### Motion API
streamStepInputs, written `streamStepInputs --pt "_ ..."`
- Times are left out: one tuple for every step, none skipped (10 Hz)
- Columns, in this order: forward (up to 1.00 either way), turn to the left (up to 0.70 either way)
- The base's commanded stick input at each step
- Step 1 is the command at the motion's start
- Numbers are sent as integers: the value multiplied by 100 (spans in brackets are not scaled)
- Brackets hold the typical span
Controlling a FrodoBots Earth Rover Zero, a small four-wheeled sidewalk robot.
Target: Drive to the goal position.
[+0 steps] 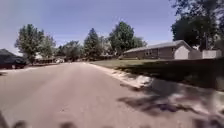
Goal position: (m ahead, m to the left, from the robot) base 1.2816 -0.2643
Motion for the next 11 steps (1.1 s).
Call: streamStepInputs --pt "70 0" --pt "70 0" --pt "70 0" --pt "70 0" --pt "70 0" --pt "70 0" --pt "70 0" --pt "70 0" --pt "70 0" --pt "70 0" --pt "70 0"
